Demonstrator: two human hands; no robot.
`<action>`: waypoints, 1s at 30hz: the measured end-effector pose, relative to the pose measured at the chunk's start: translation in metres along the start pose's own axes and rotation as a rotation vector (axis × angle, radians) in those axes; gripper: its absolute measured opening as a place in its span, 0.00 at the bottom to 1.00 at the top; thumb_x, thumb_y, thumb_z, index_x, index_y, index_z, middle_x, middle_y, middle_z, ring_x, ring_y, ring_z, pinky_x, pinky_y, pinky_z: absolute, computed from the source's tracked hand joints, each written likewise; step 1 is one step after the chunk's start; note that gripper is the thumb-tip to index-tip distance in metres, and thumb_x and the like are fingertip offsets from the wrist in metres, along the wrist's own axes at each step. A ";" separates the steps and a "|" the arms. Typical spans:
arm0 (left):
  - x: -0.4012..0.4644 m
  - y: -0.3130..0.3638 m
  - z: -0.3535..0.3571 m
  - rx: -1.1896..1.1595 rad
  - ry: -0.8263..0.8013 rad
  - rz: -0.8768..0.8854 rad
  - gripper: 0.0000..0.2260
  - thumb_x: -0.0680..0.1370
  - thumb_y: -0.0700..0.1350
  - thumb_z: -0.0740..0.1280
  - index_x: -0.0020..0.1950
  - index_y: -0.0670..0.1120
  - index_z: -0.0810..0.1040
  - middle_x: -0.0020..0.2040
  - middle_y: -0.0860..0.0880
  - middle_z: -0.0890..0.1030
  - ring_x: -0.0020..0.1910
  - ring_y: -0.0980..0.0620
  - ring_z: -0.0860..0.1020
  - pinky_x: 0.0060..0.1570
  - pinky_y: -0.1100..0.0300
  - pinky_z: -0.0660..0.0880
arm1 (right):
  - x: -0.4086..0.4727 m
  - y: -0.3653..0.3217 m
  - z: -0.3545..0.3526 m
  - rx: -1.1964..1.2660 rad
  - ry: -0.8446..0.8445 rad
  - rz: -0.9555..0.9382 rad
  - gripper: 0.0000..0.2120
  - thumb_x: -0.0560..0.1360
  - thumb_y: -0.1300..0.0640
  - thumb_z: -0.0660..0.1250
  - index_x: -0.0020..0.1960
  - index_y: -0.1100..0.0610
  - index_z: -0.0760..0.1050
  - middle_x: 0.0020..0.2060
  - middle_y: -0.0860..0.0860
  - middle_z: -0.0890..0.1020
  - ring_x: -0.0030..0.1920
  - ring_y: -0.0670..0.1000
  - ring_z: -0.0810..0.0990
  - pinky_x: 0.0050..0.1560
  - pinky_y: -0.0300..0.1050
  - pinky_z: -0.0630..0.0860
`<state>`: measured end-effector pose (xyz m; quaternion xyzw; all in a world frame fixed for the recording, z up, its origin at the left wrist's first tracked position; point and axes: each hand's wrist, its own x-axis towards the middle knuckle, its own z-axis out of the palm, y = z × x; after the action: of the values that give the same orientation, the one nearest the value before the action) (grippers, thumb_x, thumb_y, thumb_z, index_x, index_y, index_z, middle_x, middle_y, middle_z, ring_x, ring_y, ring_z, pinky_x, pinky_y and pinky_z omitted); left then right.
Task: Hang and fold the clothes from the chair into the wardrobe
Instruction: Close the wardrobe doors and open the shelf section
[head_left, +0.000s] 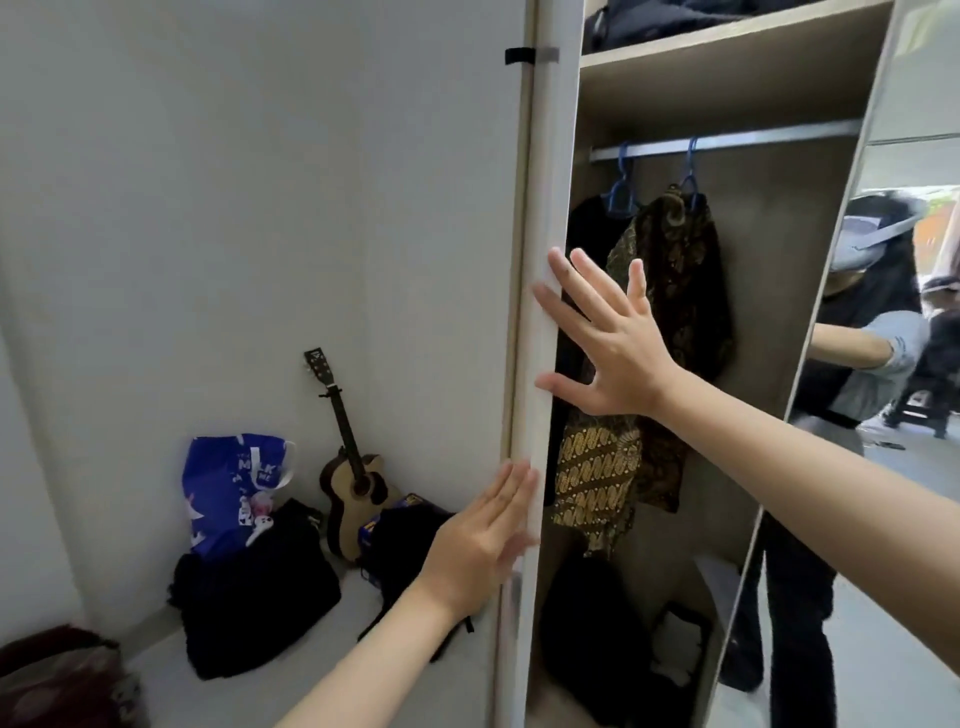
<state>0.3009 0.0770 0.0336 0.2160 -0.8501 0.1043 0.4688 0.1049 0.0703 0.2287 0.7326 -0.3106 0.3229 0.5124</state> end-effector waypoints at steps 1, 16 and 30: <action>0.007 0.004 0.005 -0.024 -0.039 -0.016 0.32 0.79 0.51 0.62 0.78 0.45 0.51 0.76 0.48 0.58 0.75 0.51 0.60 0.68 0.69 0.60 | -0.008 0.007 -0.008 -0.020 -0.023 0.009 0.39 0.74 0.34 0.59 0.76 0.56 0.56 0.75 0.57 0.59 0.75 0.60 0.58 0.69 0.70 0.45; 0.082 0.035 0.113 -0.166 -0.320 0.129 0.47 0.74 0.61 0.65 0.74 0.57 0.30 0.76 0.56 0.33 0.76 0.51 0.36 0.71 0.57 0.55 | -0.089 0.088 -0.076 -0.392 -0.355 0.170 0.43 0.74 0.29 0.53 0.78 0.57 0.51 0.77 0.55 0.56 0.77 0.53 0.51 0.70 0.65 0.37; 0.154 0.041 0.244 -0.136 -0.401 0.119 0.43 0.75 0.61 0.62 0.73 0.62 0.29 0.75 0.58 0.31 0.74 0.51 0.31 0.74 0.45 0.53 | -0.158 0.192 -0.066 -0.442 -0.522 0.324 0.50 0.68 0.26 0.56 0.78 0.56 0.45 0.77 0.54 0.53 0.76 0.59 0.54 0.68 0.64 0.29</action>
<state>0.0269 -0.0204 0.0327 0.1498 -0.9427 0.0289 0.2968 -0.1512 0.0982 0.2266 0.6032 -0.6049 0.1273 0.5040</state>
